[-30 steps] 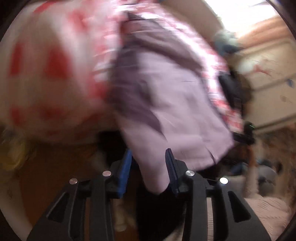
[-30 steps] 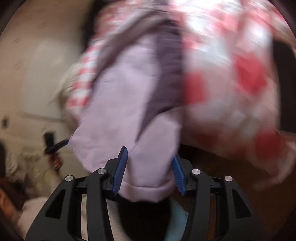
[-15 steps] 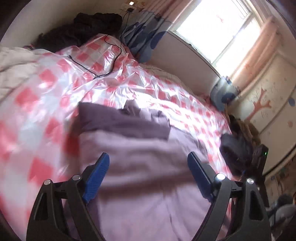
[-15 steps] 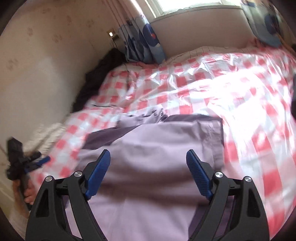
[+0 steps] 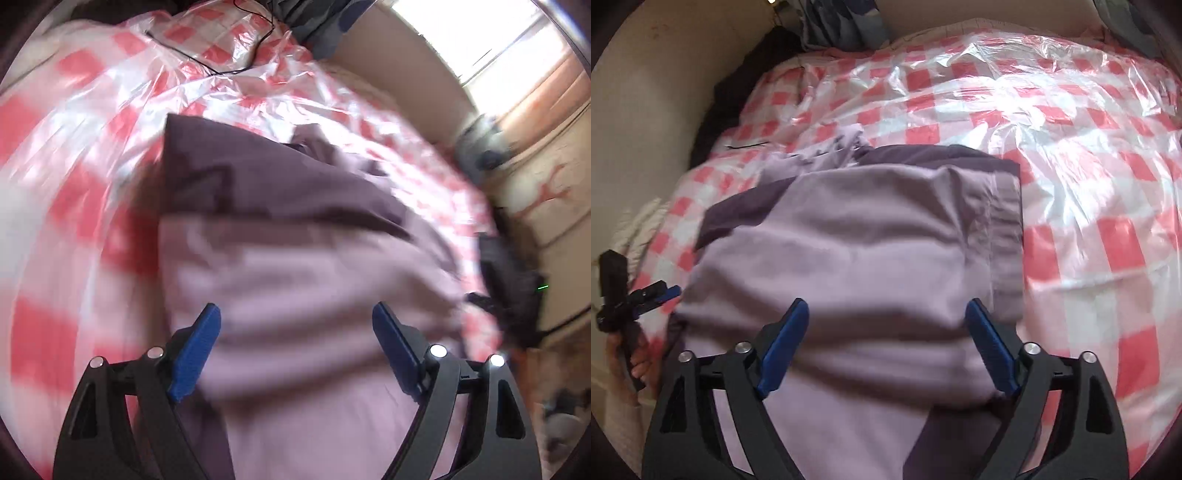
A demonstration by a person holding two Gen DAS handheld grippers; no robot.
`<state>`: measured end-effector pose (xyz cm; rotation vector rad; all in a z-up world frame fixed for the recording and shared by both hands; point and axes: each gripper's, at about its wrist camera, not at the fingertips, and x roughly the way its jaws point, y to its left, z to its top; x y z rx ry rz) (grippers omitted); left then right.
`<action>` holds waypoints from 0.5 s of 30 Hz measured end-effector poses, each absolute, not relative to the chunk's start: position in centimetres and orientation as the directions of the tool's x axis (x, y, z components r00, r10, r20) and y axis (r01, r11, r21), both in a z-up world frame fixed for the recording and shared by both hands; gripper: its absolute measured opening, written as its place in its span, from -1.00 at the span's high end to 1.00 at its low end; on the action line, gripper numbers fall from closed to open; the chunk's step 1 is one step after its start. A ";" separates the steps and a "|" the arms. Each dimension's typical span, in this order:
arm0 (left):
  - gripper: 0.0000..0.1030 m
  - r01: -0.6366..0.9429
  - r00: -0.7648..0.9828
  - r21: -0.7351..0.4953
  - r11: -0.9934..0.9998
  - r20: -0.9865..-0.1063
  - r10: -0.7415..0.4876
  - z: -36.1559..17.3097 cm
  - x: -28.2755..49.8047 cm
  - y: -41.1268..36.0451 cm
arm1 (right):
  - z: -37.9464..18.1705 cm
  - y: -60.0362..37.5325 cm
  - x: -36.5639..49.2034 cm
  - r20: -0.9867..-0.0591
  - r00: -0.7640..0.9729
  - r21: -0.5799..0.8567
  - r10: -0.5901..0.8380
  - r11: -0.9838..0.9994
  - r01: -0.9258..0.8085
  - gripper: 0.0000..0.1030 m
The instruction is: Fold large clothes
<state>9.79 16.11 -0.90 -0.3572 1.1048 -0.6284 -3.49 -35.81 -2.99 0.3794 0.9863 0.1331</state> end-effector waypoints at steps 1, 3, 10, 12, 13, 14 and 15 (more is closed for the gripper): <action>-0.71 0.287 0.294 -0.591 0.754 -0.695 -0.657 -0.2 7.1 18.8 | -2.5 -36.1 -6.5 -0.781 0.540 0.400 0.313 0.915 0.048 -0.86; -0.86 0.289 0.288 -0.619 0.730 -0.671 -0.683 0.4 0.9 24.1 | -2.5 -36.6 -12.7 -0.771 0.508 0.461 0.385 0.887 0.028 -0.86; -0.85 0.082 0.095 -0.767 0.636 -0.629 -0.771 -7.0 -13.8 36.0 | -8.8 -40.7 -30.1 -0.661 0.346 0.745 0.666 0.636 0.200 -0.87; -0.86 0.062 0.055 -0.822 0.566 -0.563 -0.825 -8.8 -16.1 36.3 | -10.0 -40.4 -31.7 -0.544 0.346 0.839 0.764 0.511 0.189 -0.87; -0.86 0.065 0.035 -0.858 0.510 -0.509 -0.860 -9.3 -16.8 35.8 | -10.4 -40.2 -32.1 -0.496 0.348 0.868 0.795 0.460 0.186 -0.87; -0.86 0.070 0.021 -0.882 0.466 -0.466 -0.885 -9.5 -17.2 35.3 | -10.8 -39.9 -32.2 -0.459 0.352 0.888 0.816 0.420 0.184 -0.86; -0.86 0.083 0.000 -0.901 0.426 -0.427 -0.904 -9.8 -17.4 34.3 | -11.1 -39.4 -32.2 -0.424 0.350 0.906 0.835 0.386 0.177 -0.86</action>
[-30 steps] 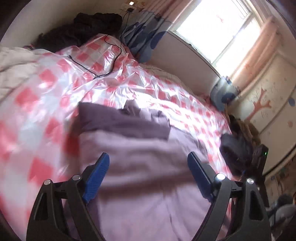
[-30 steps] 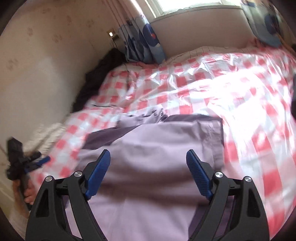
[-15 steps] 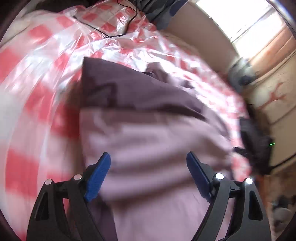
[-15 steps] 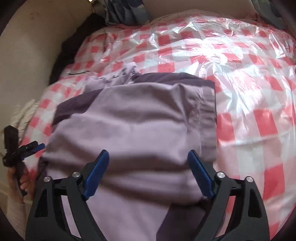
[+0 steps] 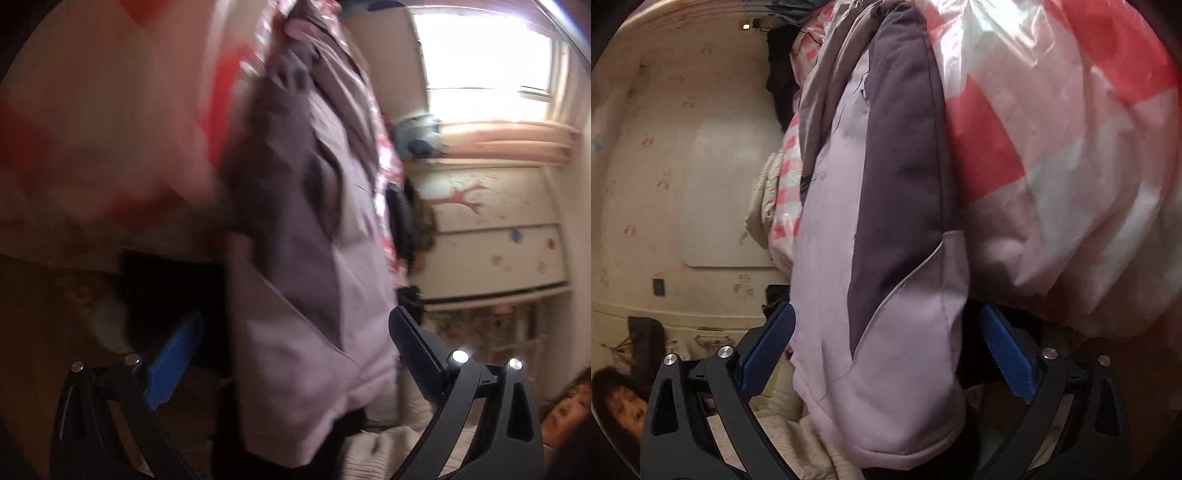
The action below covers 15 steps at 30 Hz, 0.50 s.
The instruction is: Fold large clothes
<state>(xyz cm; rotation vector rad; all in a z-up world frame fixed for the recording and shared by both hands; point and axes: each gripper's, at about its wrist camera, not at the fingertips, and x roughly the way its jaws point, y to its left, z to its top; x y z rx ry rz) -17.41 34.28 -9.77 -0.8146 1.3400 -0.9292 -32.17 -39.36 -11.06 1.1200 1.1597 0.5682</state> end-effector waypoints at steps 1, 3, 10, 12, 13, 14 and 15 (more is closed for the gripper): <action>-0.86 0.099 -0.021 -0.910 0.402 -0.406 -0.914 -9.8 -17.6 33.3 | -11.2 -38.9 -32.2 -0.403 0.346 0.915 0.847 0.367 0.167 -0.87; -0.86 0.126 -0.068 -0.911 0.393 -0.403 -0.913 -10.0 -17.7 31.1 | -11.2 -38.1 -31.8 -0.364 0.344 0.931 0.865 0.336 0.141 -0.86; -0.84 0.125 -0.057 -0.840 0.529 -0.538 -0.841 -9.8 -17.8 29.0 | -10.7 -36.6 -31.7 -0.331 0.392 0.938 0.858 0.345 0.037 -0.14; -0.42 0.119 -0.034 -0.806 0.580 -0.587 -0.809 -9.8 -18.5 29.1 | -10.5 -36.8 -32.8 -0.347 0.433 0.925 0.832 0.380 0.011 0.32; -0.10 0.110 -0.023 -0.797 0.594 -0.600 -0.800 -9.6 -18.9 29.2 | -10.3 -36.9 -33.1 -0.337 0.457 0.925 0.823 0.381 -0.005 0.42; 0.04 0.106 -0.008 -0.792 0.601 -0.605 -0.796 -9.5 -19.2 29.2 | -10.3 -36.7 -33.4 -0.330 0.472 0.924 0.817 0.381 -0.015 0.48; 0.36 0.108 0.015 -0.787 0.608 -0.610 -0.792 -8.9 -19.5 29.3 | -9.9 -36.6 -33.6 -0.322 0.492 0.923 0.809 0.383 -0.026 0.50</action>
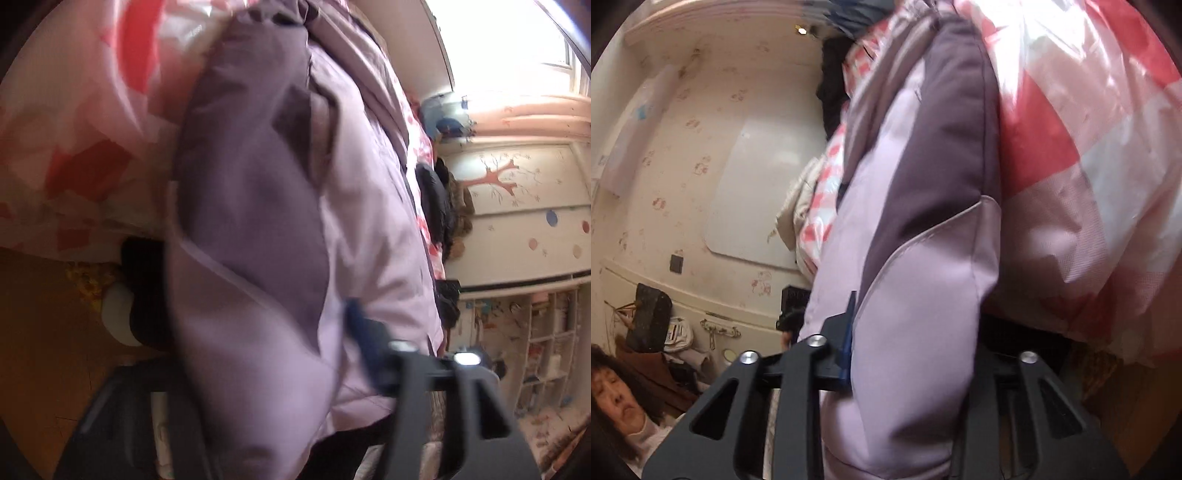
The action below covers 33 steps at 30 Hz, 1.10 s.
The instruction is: Fold large clothes
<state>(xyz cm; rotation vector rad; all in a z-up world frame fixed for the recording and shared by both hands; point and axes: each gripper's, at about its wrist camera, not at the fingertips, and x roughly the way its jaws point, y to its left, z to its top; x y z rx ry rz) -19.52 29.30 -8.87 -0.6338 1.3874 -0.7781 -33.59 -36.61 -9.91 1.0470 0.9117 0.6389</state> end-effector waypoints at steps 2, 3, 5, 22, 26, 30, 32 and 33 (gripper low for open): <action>0.61 0.124 0.060 -0.782 0.611 -0.609 -0.791 -7.0 -20.2 29.5 | -8.6 -36.5 -34.1 -0.292 0.529 0.923 0.797 0.379 -0.062 0.54; 0.66 0.154 0.090 -0.783 0.603 -0.596 -0.798 -5.2 -20.8 29.8 | -8.0 -36.4 -34.4 -0.272 0.544 0.924 0.794 0.374 -0.083 0.56; 0.68 0.206 0.131 -0.797 0.568 -0.553 -0.823 -2.1 -21.9 30.4 | -6.2 -36.5 -35.3 -0.226 0.565 0.923 0.794 0.360 -0.137 0.56; -0.79 0.062 -0.031 -0.914 0.401 -0.404 -0.914 -11.1 -22.5 31.9 | -13.4 -36.3 -39.1 -0.135 0.421 0.983 0.897 0.175 -0.056 -0.10; 0.42 0.105 0.034 -0.899 0.426 -0.424 -0.905 -9.0 -22.8 30.8 | -10.6 -35.7 -39.3 -0.109 0.484 0.962 0.868 0.214 -0.168 0.30; 0.71 0.201 0.141 -0.860 0.470 -0.449 -0.882 -3.8 -24.2 30.5 | -7.4 -35.6 -40.2 -0.020 0.546 0.942 0.837 0.199 -0.270 0.36; 0.72 0.254 0.171 -0.862 0.439 -0.407 -0.897 -0.8 -25.0 30.7 | -6.3 -35.6 -40.5 0.016 0.548 0.931 0.836 0.187 -0.313 0.36; 0.72 0.281 0.173 -0.858 0.431 -0.396 -0.902 0.3 -25.4 30.7 | -5.7 -35.6 -40.7 0.032 0.544 0.926 0.838 0.180 -0.332 0.36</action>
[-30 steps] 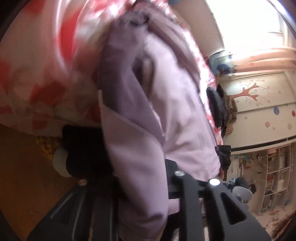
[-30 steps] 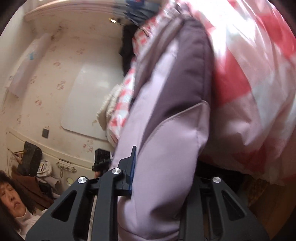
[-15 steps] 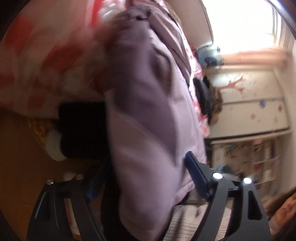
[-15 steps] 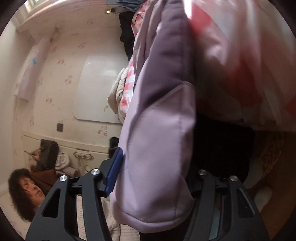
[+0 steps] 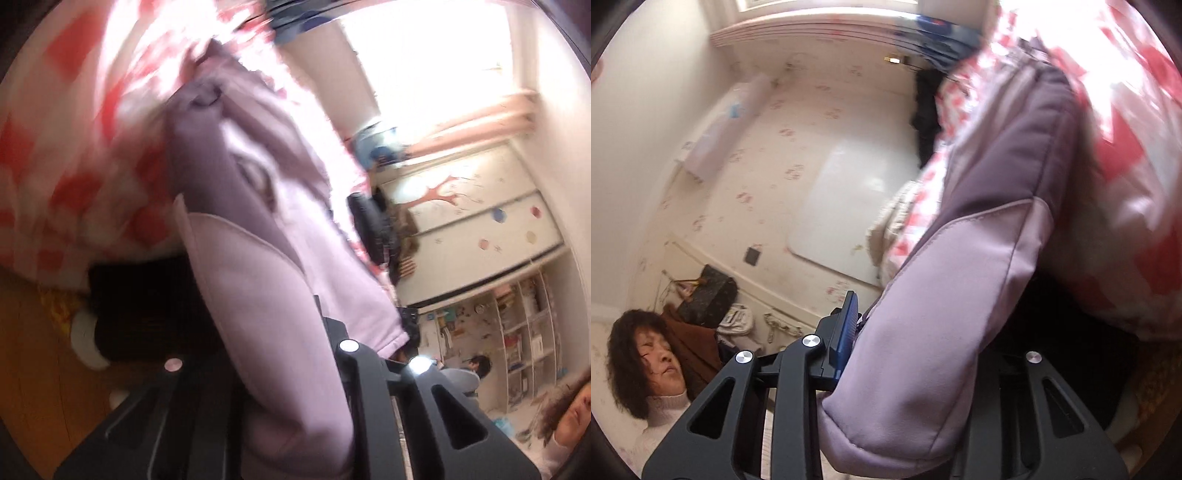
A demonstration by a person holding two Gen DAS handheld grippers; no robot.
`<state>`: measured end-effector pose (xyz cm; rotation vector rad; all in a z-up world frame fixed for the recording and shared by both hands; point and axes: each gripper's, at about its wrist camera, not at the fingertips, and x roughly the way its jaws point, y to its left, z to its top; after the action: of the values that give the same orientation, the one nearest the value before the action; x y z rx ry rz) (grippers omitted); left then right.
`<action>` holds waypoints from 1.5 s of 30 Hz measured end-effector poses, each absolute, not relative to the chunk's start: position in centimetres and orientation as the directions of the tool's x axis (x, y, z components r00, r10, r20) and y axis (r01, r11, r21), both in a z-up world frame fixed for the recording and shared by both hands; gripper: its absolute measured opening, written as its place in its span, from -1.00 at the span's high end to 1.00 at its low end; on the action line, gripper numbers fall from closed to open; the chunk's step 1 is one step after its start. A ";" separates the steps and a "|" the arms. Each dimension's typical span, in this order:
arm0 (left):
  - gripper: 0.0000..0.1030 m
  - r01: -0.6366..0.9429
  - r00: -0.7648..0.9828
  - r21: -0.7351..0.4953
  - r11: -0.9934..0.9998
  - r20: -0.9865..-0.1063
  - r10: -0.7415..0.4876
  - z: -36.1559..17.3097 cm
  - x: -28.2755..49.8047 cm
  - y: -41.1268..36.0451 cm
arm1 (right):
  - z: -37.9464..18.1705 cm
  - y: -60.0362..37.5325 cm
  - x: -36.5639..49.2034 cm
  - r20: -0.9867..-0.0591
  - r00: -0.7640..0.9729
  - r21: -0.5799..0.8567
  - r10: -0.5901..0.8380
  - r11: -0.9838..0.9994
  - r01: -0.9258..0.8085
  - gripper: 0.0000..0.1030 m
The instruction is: Fold large clothes
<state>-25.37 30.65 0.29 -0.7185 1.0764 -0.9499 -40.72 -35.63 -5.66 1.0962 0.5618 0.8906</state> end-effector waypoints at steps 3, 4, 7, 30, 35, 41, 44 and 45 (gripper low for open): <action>0.72 0.372 0.161 -0.844 0.386 -0.351 -0.922 3.5 -26.8 30.9 | -3.6 -35.6 -42.1 0.100 0.540 0.906 0.836 0.148 -0.396 0.36; 0.72 0.395 0.153 -0.844 0.363 -0.329 -0.932 3.9 -27.0 31.3 | -3.2 -35.9 -42.5 0.119 0.539 0.902 0.834 0.136 -0.410 0.36; 0.67 0.389 0.103 -0.865 0.317 -0.301 -0.948 2.5 -27.4 32.8 | -3.9 -36.5 -44.2 0.122 0.544 0.900 0.830 0.138 -0.413 0.37; 0.65 0.411 0.214 -0.873 0.264 -0.189 -0.958 4.2 -30.2 34.7 | -5.0 -35.7 -46.6 0.207 0.542 0.883 0.815 0.083 -0.462 0.31; 0.65 0.493 0.199 -0.849 0.188 -0.101 -0.975 7.7 -30.4 35.5 | -1.9 -36.6 -47.0 0.314 0.532 0.829 0.786 0.047 -0.558 0.32; 0.65 0.409 0.233 -0.900 0.147 -0.052 -0.971 4.9 -27.9 36.4 | -2.0 -36.4 -45.2 0.331 0.537 0.833 0.776 0.027 -0.553 0.32; 0.65 0.411 0.256 -0.901 0.138 -0.031 -0.966 4.8 -27.4 36.2 | -1.0 -36.5 -43.8 0.348 0.530 0.823 0.773 0.019 -0.568 0.32; 0.65 0.418 0.263 -0.898 0.140 -0.028 -0.964 4.4 -27.2 36.6 | -0.5 -36.4 -43.3 0.352 0.530 0.819 0.771 0.021 -0.573 0.32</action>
<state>-27.23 36.60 4.36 -0.9280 0.7428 -1.1435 -43.32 -36.44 -0.53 1.1410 0.2139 1.0545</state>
